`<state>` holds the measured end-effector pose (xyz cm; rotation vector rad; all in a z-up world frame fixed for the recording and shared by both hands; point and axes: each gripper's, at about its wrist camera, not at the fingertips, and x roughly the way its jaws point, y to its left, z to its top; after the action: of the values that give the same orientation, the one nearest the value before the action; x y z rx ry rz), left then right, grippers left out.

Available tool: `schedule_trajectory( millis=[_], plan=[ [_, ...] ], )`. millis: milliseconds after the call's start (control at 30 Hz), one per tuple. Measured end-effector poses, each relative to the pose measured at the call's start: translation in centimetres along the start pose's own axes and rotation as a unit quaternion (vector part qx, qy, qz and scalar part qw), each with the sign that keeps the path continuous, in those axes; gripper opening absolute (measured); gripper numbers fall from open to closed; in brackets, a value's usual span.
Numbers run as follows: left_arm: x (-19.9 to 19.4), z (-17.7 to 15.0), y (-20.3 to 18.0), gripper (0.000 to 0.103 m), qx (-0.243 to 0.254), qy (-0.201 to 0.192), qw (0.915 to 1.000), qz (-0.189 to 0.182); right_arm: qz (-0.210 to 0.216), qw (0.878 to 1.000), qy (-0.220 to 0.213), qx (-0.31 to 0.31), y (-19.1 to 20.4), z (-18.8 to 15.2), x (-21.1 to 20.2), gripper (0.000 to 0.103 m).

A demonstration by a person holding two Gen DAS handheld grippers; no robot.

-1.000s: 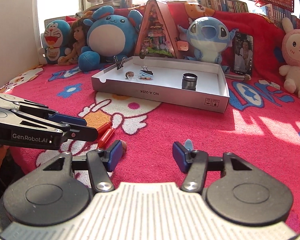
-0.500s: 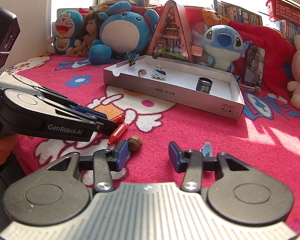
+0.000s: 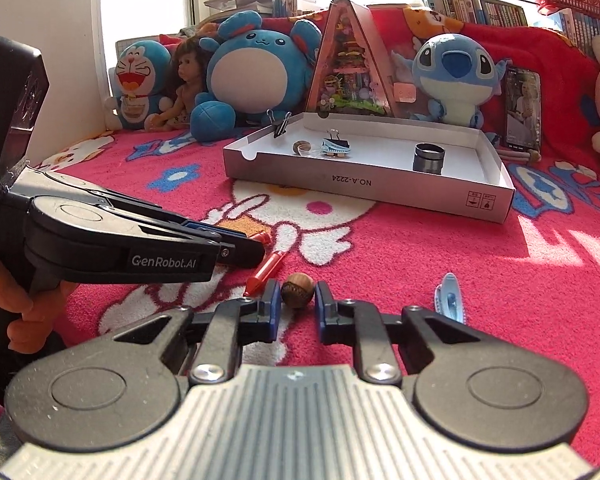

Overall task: Organize rigid objects
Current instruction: 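Close the left gripper on a red crayon while the right gripper grasps the brown acorn, then carry the red crayon with the left gripper and the acorn with the right into the tray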

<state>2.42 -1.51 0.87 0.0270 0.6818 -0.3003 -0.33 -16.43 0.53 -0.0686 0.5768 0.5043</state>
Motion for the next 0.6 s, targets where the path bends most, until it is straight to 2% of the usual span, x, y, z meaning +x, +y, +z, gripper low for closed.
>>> schedule_trajectory(
  millis=[267, 600],
  plan=[
    [-0.5, 0.5, -0.1, 0.01, 0.003, -0.01, 0.9999, 0.002, -0.016, 1.0, -0.01, 0.005, -0.5, 0.7, -0.4, 0.022],
    [-0.5, 2.1, 1.2, 0.01, -0.016, -0.015, 0.9998, 0.003, -0.049, 0.998, -0.014, 0.031, -1.9, 2.0, -0.2, 0.022]
  ],
)
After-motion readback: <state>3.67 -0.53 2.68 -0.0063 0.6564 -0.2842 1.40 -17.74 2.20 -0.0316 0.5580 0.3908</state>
